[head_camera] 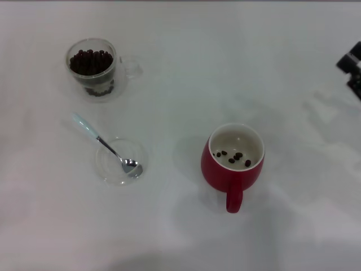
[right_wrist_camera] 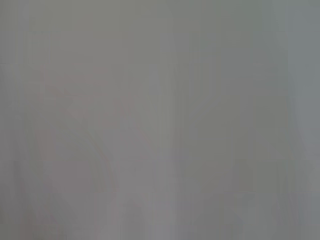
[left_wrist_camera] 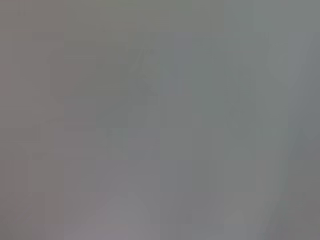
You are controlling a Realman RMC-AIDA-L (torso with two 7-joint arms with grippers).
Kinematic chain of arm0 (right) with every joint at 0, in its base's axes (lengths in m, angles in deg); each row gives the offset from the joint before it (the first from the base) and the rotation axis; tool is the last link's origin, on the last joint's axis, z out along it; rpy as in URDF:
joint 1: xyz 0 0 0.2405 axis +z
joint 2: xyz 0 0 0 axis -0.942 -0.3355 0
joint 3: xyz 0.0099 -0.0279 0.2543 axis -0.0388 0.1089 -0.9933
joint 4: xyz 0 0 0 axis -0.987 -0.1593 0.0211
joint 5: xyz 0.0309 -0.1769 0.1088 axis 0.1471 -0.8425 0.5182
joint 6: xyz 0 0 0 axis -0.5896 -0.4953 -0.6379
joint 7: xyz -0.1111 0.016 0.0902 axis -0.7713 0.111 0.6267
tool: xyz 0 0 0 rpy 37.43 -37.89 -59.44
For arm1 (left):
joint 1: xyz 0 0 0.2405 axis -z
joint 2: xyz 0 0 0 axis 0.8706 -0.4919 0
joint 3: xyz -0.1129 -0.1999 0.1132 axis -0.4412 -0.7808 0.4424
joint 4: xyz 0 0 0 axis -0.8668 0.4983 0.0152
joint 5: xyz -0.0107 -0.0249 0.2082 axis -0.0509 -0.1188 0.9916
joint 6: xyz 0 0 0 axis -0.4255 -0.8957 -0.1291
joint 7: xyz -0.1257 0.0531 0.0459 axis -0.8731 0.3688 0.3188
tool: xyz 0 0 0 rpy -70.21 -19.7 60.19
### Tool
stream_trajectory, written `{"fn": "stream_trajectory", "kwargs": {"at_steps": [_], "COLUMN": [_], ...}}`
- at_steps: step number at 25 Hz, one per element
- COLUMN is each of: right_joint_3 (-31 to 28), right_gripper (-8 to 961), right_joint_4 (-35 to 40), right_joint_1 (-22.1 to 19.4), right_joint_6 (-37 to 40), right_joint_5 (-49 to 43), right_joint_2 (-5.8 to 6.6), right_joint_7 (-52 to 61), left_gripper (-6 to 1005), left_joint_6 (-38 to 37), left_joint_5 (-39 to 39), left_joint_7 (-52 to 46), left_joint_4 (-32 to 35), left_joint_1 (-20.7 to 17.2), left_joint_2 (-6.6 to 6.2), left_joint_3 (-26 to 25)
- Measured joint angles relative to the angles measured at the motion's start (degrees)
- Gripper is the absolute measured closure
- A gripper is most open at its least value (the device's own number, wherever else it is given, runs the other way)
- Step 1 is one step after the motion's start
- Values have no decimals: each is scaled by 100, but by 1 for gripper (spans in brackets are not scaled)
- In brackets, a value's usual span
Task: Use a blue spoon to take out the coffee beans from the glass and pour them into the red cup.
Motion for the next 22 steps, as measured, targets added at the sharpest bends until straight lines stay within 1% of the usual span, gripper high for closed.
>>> {"fn": "stream_trajectory", "kwargs": {"at_steps": [1, 2, 4, 6, 10, 11, 16, 22], "right_joint_3": [-3, -5, -8, -8, -8, -8, -8, -8], "right_gripper": [447, 442, 434, 425, 407, 403, 292, 159], "right_joint_4": [-15, -14, -16, -18, -18, -13, 45, 211], "right_joint_1": [-40, -83, -170, -264, -378, -387, -411, -412], "right_joint_6": [8, 18, 32, 59, 93, 66, 20, -109], "right_joint_5": [155, 307, 614, 1004, 1580, 1680, 1903, 1922], "right_joint_2": [14, 22, 30, 26, -9, -15, -24, -30], "right_joint_7": [-62, -123, -260, -374, -434, -453, -560, -757], "left_gripper": [404, 405, 404, 402, 399, 399, 398, 397], "left_joint_6": [0, 166, 276, 402, 613, 630, 670, 943], "left_joint_5": [0, -543, -801, -1059, -1383, -1409, -1497, -1526], "left_joint_7": [0, 537, 740, 928, 1306, 1342, 1457, 1657], "left_joint_4": [0, -11, -15, -13, 25, 31, 152, 230], "left_joint_1": [0, -339, -488, -629, -790, -799, -799, -591], "left_joint_2": [0, 54, 90, 161, 297, 305, 310, 310], "left_joint_3": [0, -6, -9, -14, -15, -17, -23, -24]}}
